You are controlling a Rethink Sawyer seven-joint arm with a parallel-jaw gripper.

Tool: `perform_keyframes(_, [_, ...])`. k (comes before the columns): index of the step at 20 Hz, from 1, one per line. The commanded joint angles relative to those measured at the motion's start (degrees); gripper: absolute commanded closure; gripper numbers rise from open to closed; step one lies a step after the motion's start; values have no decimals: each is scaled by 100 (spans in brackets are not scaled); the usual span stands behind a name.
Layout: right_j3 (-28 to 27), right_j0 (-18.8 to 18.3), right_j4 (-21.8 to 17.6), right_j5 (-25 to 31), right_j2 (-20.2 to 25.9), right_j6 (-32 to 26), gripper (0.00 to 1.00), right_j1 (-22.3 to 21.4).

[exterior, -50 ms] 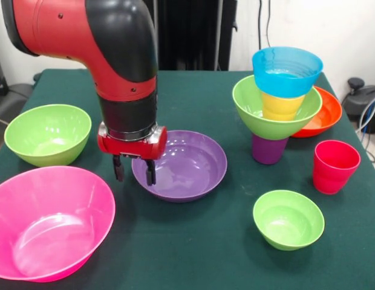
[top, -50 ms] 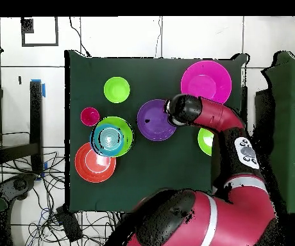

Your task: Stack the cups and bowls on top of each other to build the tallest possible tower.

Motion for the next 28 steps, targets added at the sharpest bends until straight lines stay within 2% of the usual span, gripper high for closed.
perform_keyframes(1, [414, -177, 39, 932, 952, -618, 0, 47])
perform_keyframes(10, [297, -411, -237, 703, 1222, -881, 0, 457])
perform_keyframes(20, [50, -453, -455, 860, 1256, -986, 0, 681])
perform_keyframes(21, [27, -435, -460, 985, 1238, -983, 100, 688])
perform_keyframes(24, [-2, -415, -415, 1109, 1213, -925, 100, 694])
perform_keyframes(28, [-4, -402, -480, 975, 1198, -848, 100, 564])
